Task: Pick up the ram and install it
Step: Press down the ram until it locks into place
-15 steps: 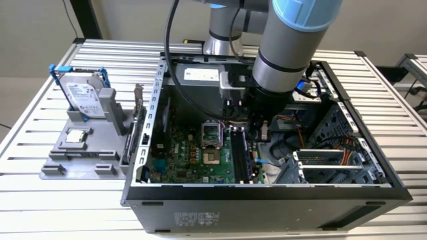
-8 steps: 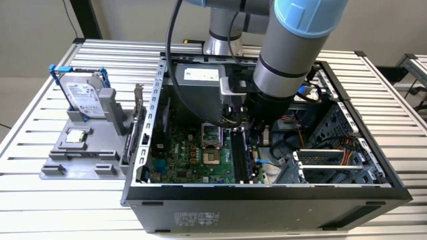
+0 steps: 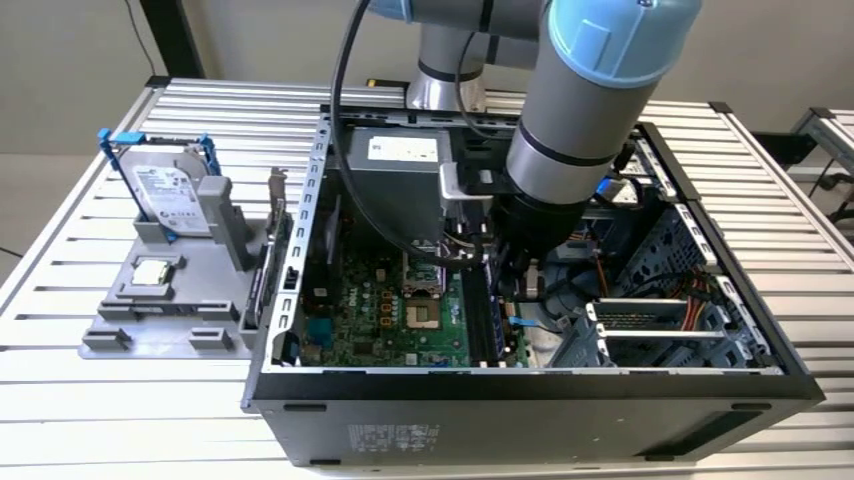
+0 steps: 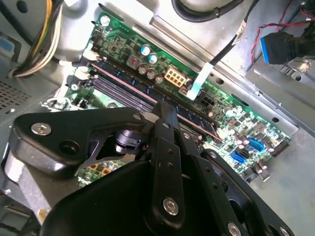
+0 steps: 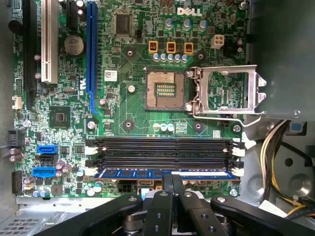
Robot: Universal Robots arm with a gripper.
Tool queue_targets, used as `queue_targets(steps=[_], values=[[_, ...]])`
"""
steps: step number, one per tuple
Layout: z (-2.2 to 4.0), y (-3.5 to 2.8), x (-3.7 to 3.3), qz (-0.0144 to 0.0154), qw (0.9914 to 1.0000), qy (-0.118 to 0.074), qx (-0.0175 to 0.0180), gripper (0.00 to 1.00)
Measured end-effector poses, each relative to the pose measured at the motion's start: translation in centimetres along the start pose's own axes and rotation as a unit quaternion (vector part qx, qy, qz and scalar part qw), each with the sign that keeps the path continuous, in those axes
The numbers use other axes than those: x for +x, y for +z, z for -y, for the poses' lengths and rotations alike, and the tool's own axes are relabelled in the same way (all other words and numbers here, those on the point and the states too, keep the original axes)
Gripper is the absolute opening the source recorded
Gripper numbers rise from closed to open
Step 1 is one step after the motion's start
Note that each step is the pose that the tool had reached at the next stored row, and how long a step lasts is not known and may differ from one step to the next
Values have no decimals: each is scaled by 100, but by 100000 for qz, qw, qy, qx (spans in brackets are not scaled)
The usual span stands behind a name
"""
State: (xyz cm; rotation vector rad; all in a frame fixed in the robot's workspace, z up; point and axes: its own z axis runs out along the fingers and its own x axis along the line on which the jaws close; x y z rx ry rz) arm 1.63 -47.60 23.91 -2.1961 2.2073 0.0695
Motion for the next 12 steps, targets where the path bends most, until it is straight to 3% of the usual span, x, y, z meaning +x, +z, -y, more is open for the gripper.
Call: queue_targets(steps=[12], values=[[2, 196, 16, -62, 100000, -3, -23, 0]])
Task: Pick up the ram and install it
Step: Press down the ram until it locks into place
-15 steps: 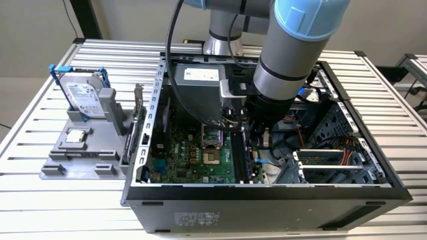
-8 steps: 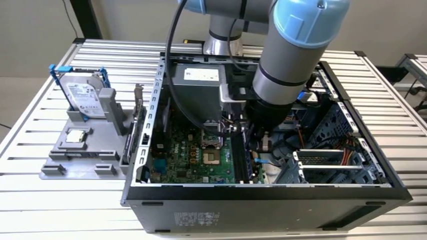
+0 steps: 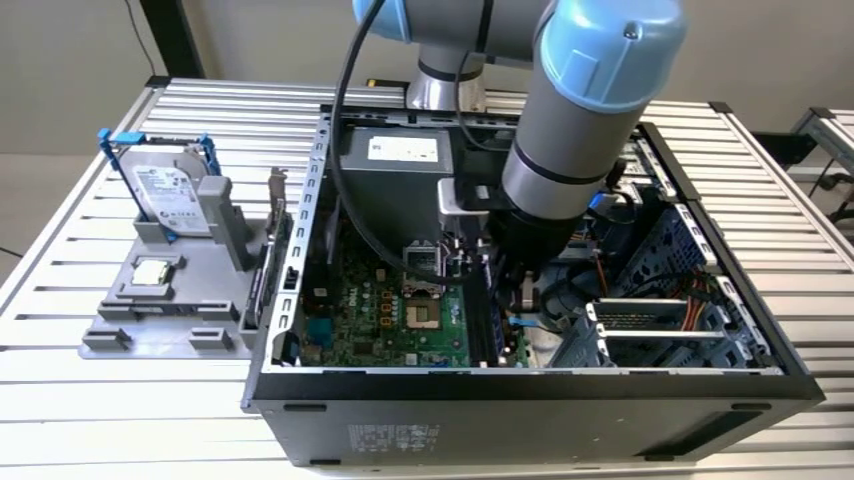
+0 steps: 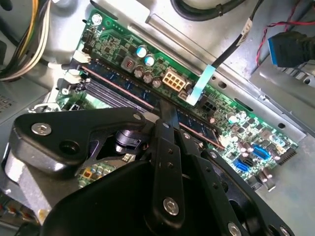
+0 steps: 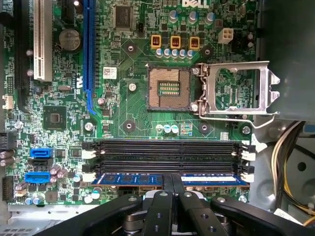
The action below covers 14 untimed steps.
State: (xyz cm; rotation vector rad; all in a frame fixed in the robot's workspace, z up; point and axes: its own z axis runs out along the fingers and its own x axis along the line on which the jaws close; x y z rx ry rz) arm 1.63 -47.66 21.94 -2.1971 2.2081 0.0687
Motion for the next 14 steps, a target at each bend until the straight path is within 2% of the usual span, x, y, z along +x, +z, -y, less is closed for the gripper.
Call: queue_targets(steps=[3, 4, 5, 7, 14], values=[[1, 19, -2, -66, 100000, 8, -8, 0], [2, -6, -5, -6, 100000, 11, -4, 0], [2, -36, -10, 222, 100000, 9, 31, 0], [0, -135, -10, 77, 100000, 4, -5, 0], [-4, -455, -25, 62, 100000, 5, -9, 0]])
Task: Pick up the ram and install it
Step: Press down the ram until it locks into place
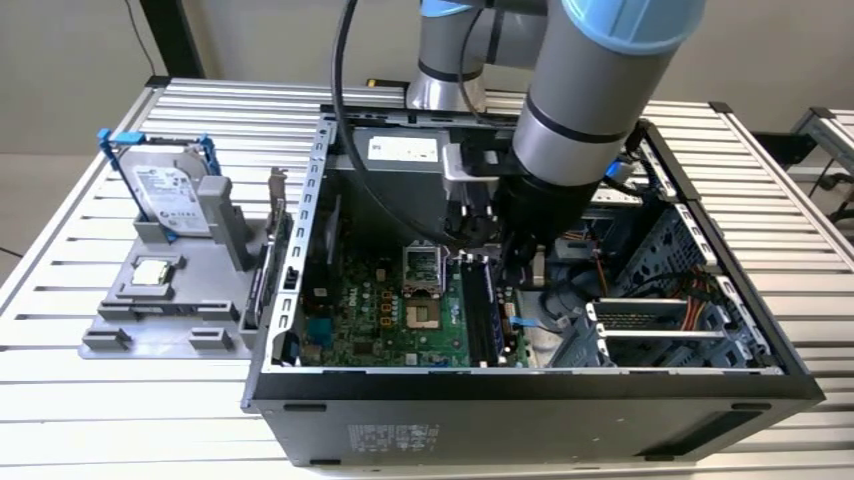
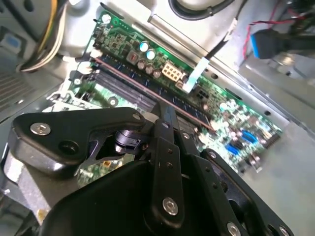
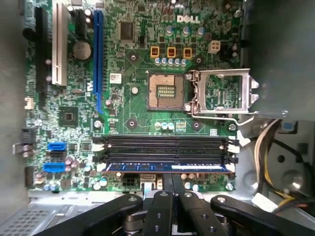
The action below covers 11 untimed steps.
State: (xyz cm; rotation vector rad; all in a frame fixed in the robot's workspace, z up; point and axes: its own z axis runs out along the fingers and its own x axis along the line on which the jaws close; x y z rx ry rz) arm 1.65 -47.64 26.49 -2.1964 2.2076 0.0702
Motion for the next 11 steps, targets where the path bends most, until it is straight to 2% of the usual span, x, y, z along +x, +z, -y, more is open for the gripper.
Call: queue_targets(steps=[4, 9, 11], values=[[-2, -178, -9, -1, 100000, -2, -4, 0], [-5, -365, -19, -1, 100000, 0, -7, 0], [-5, -399, -20, -9, 100000, -2, -9, 0]])
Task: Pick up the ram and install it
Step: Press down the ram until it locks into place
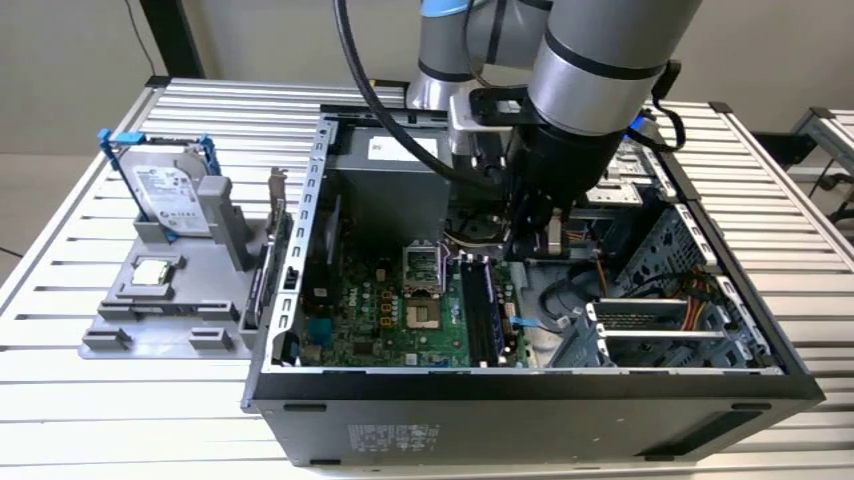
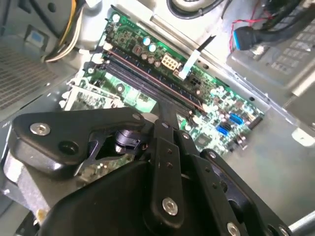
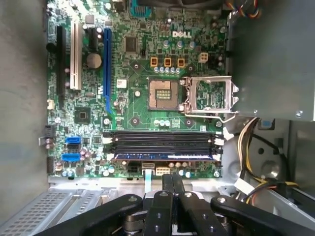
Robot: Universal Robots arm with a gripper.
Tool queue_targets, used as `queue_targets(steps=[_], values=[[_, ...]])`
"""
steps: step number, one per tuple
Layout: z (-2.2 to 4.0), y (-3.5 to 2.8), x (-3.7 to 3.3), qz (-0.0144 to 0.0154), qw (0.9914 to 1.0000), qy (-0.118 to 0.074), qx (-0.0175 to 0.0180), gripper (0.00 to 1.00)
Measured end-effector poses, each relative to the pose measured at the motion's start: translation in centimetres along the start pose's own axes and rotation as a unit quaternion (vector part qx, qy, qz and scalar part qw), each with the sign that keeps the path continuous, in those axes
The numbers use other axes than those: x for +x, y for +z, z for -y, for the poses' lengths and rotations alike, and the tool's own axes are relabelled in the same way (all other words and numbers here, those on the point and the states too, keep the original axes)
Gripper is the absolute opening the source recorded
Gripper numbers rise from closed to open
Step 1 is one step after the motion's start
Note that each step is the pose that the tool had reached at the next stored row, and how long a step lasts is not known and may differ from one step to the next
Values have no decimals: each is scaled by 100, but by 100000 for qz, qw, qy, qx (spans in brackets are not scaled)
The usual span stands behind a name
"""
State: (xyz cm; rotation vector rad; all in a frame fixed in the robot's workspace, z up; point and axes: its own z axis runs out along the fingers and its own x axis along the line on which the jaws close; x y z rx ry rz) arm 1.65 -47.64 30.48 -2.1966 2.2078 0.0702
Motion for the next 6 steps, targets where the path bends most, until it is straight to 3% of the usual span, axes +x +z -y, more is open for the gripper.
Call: queue_targets(steps=[6], values=[[0, -3, 0, 6, 100000, 0, 2, 0]])
